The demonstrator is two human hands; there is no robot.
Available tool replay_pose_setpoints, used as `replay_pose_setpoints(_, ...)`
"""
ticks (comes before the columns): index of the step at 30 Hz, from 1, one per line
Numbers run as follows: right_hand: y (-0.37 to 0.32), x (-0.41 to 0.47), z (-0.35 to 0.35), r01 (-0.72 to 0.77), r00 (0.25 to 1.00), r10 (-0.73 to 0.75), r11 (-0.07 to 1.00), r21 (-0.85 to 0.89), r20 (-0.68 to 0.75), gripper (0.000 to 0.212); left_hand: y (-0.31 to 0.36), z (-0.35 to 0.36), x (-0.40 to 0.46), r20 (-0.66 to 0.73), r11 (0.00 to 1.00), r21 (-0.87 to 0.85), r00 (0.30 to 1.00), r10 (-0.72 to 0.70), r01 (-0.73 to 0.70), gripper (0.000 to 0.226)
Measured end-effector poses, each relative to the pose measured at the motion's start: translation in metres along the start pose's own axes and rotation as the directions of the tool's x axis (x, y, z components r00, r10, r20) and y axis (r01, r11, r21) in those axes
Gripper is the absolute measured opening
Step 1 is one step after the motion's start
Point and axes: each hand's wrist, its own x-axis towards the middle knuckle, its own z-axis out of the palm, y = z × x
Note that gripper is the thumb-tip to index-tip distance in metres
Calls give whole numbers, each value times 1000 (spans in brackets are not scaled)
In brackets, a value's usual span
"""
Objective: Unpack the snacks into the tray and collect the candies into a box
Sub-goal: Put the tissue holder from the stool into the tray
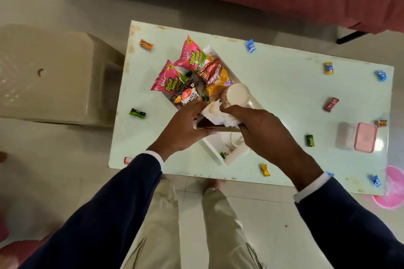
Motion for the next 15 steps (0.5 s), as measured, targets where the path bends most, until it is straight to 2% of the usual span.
replay_pose_setpoints(1,3,-4,-5,29,999,-32,997,-66,-43,48,2,4,3,8,1000,14,1000,-1,1,51)
replay_pose_setpoints(3,14,-10,-12,76,996,-82,986,-146,-36,47,5,11,7,33,999,38,999,3,-4,46)
replay_pose_setpoints(6,29,-15,-16,104,994,-106,951,-291,9,44,8,18,16,68,999,52,998,0,-4,52)
replay_pose_setpoints(8,37,-17,-11,128,989,-145,936,-327,-28,40,13,23,20,92,996,82,996,8,-15,54)
replay_pose_setpoints(12,45,-20,-5,87,967,-63,992,89,-246,30,19,32,23,87,995,98,996,11,-19,58)
replay_pose_setpoints(13,47,-20,-4,78,960,-52,994,82,-276,31,20,35,23,79,994,103,997,9,-17,58)
replay_pose_setpoints(15,53,-20,-2,99,966,-91,995,23,-243,31,20,37,24,78,989,140,997,30,-41,53)
